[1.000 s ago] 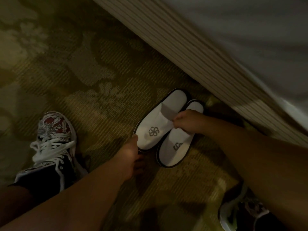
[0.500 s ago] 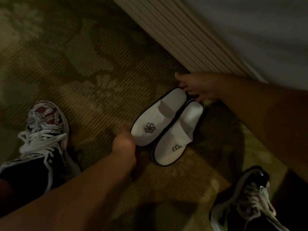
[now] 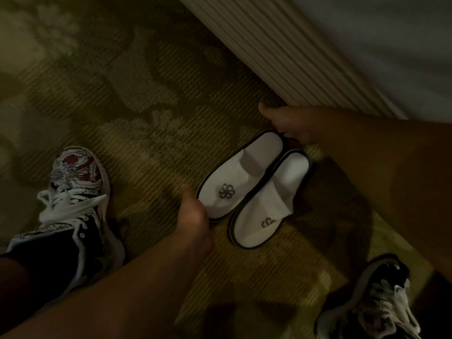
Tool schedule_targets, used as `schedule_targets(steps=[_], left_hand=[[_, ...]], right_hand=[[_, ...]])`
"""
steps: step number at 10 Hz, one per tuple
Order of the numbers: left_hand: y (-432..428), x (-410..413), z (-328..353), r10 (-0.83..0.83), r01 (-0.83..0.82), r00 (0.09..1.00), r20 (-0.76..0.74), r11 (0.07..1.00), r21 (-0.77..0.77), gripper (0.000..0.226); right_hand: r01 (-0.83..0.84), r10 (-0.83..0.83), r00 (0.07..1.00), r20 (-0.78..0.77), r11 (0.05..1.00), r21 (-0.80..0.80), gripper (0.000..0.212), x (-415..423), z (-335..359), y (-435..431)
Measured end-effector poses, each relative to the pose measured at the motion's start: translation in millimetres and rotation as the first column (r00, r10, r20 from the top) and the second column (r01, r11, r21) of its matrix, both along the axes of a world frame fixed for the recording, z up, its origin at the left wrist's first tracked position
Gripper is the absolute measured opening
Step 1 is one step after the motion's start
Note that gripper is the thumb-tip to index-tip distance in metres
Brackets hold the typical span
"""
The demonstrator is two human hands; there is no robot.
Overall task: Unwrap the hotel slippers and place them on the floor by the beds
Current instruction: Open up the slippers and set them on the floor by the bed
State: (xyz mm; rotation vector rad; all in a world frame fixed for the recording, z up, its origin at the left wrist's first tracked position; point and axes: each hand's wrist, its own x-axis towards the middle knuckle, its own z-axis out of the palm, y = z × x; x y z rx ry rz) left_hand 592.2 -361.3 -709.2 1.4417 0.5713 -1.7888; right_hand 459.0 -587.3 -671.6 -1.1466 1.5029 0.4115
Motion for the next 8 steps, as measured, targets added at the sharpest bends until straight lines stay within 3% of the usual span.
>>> schedule_targets(steps=[2, 4, 8], left_hand=[[5.9, 0.5, -5.1, 0.024, -0.035, 0.993, 0.12, 0.995, 0.093, 0.086], [6.1, 5.5, -12.4, 0.036, -0.05, 0.992, 0.121, 0.992, 0.115, 0.089], [-11.2, 15.3, -5.2, -0.017, 0.0, 0.994, 0.112, 0.988, 0.154, 0.093]], right_hand=[[-0.026, 0.026, 1.0, -0.004, 1.0, 0.013, 0.089, 6.5, -6.1, -3.7], [-0.048, 0.046, 0.996, -0.075, 0.998, -0.028, 0.097, 8.3, -21.4, -3.7], [-0.088, 0.087, 0.996, -0.015, 0.991, -0.104, 0.088, 4.8, -24.9, -8.2]])
